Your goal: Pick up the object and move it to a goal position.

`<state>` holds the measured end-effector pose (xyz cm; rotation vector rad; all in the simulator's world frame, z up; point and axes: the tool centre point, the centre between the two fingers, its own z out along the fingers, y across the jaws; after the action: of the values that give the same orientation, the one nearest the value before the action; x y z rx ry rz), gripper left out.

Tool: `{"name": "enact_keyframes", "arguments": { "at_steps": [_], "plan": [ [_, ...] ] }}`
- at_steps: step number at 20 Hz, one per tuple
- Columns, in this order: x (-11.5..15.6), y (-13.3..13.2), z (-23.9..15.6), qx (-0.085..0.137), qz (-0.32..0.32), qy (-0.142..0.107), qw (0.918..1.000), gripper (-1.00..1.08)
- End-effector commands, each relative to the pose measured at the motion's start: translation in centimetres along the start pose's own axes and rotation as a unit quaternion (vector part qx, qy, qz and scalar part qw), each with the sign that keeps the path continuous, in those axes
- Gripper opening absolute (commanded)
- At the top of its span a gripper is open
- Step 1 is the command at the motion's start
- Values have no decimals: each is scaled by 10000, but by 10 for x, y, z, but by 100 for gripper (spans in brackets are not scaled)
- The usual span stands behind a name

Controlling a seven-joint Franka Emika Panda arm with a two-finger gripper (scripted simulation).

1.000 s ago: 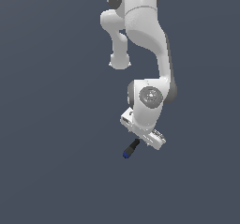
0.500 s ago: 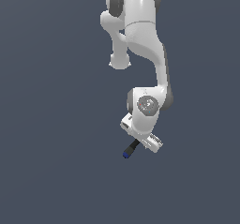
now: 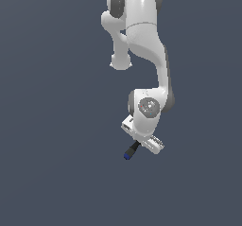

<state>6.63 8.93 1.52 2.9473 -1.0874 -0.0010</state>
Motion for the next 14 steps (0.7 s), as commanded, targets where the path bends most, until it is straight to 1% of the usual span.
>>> {"name": "enact_keyframes", "arguments": {
  "at_steps": [1,8,14],
  "plan": [
    [0,0,0,2,1,2,10000,-100],
    [-1,-1,-5,2,1,2,10000,-100],
    [-7,-4,-29,2,1,2,10000,-100]
  ]
}}
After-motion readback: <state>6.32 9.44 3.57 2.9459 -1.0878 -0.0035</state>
